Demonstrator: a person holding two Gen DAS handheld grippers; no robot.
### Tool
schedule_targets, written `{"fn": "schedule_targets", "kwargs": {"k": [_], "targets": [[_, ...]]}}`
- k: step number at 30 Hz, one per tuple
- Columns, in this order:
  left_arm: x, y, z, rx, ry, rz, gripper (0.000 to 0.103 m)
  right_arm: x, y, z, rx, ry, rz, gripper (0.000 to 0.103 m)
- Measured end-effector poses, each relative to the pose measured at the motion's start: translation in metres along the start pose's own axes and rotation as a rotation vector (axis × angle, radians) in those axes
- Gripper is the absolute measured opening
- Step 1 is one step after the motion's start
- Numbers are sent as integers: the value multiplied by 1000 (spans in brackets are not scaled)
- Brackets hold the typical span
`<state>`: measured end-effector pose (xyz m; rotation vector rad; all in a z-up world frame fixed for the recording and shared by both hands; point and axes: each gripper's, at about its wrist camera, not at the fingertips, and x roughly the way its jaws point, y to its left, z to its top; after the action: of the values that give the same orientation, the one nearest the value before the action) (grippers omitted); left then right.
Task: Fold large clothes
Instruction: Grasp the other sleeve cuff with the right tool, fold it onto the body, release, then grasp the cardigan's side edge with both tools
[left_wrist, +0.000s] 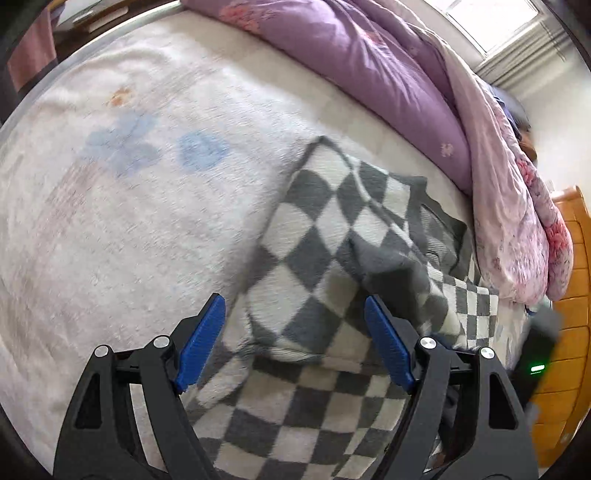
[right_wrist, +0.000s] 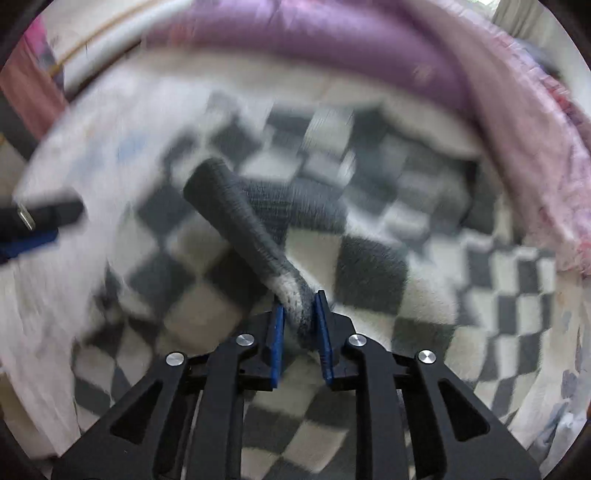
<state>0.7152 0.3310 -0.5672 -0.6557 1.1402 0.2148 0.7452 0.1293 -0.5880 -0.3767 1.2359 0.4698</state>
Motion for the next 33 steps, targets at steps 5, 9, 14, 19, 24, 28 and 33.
{"fn": "schedule_targets", "kwargs": {"k": [5, 9, 14, 19, 24, 28, 33], "targets": [[6, -1, -8, -30, 7, -41, 78, -35, -13, -8, 92, -61, 180, 57], [17, -25, -5, 16, 31, -80, 79, -69, -37, -10, 158, -117, 211, 56], [41, -79, -7, 144, 67, -119, 79, -64, -144, -38, 437, -86, 118, 21], [100, -105, -19, 230, 163, -26, 79, -34, -241, -70, 640, 16, -29, 16], [129, -106, -25, 272, 189, 11, 84, 25, -273, -95, 737, 152, 23, 13], [121, -110, -21, 263, 204, 1, 84, 27, -277, -89, 763, 171, 62, 16], [76, -93, 23, 139, 97, -176, 84, -18, -299, -64, 775, 65, 119, 42]]}}
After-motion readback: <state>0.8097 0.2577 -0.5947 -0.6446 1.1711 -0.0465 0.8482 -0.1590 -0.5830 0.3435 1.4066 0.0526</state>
